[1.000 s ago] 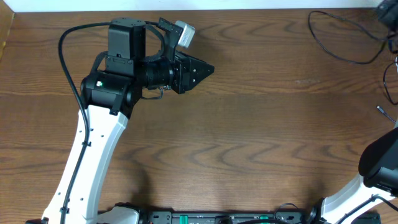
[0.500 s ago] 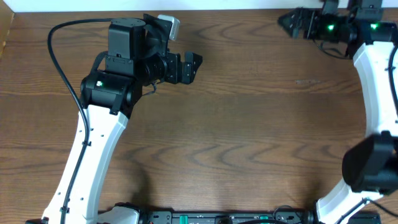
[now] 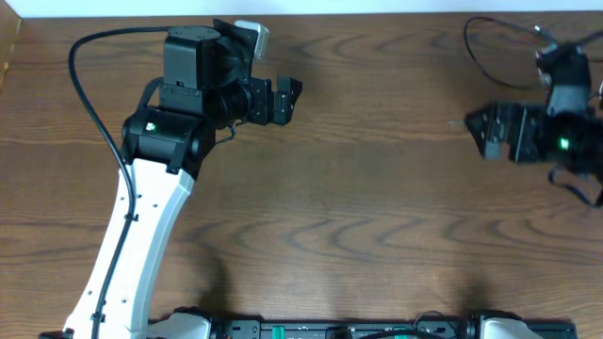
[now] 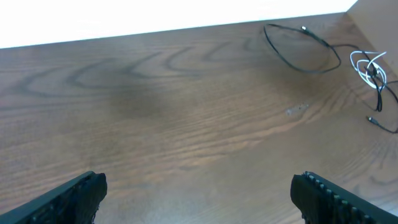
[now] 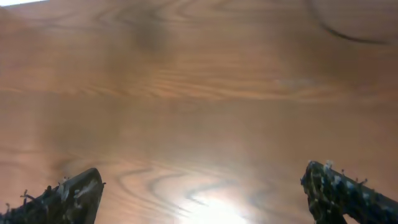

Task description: Untangle cables

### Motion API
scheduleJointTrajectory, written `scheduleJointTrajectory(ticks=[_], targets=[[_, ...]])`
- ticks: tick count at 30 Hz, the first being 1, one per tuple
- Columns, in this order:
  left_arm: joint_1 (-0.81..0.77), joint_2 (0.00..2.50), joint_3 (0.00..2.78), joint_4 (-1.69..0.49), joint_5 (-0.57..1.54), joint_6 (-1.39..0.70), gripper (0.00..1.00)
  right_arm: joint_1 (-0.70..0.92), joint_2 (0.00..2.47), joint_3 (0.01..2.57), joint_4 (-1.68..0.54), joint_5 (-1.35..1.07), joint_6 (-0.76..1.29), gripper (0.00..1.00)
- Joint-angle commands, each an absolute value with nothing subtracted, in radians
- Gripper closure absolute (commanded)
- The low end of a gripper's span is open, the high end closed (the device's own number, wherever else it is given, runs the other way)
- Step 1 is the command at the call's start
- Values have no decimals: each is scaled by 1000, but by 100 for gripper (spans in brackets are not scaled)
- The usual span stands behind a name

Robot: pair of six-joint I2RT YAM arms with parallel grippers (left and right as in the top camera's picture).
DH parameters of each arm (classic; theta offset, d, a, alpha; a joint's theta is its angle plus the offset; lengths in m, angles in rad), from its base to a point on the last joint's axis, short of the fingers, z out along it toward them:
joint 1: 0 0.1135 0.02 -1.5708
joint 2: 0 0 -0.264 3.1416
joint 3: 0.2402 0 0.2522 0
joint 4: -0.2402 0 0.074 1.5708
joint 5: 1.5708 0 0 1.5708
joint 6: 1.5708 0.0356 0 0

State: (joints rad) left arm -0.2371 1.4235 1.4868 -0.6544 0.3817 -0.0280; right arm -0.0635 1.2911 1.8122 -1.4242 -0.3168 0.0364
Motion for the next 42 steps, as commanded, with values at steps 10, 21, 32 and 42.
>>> scheduleJointTrajectory(ticks=[10, 21, 32, 42], targets=[[-237, 1420, 1490, -655, 369, -27, 1, -63, 759, 1061, -643, -193, -113, 1], [-237, 1420, 1490, -654, 369, -27, 0, -58, 188, 202, -23, -237, -114, 1], [-237, 1420, 1490, -655, 369, -27, 0, -47, 6, 6, -60, -215, -113, 1], [-237, 1420, 1490, -655, 369, -27, 0, -47, 7, 6, -59, -216, -99, 1]])
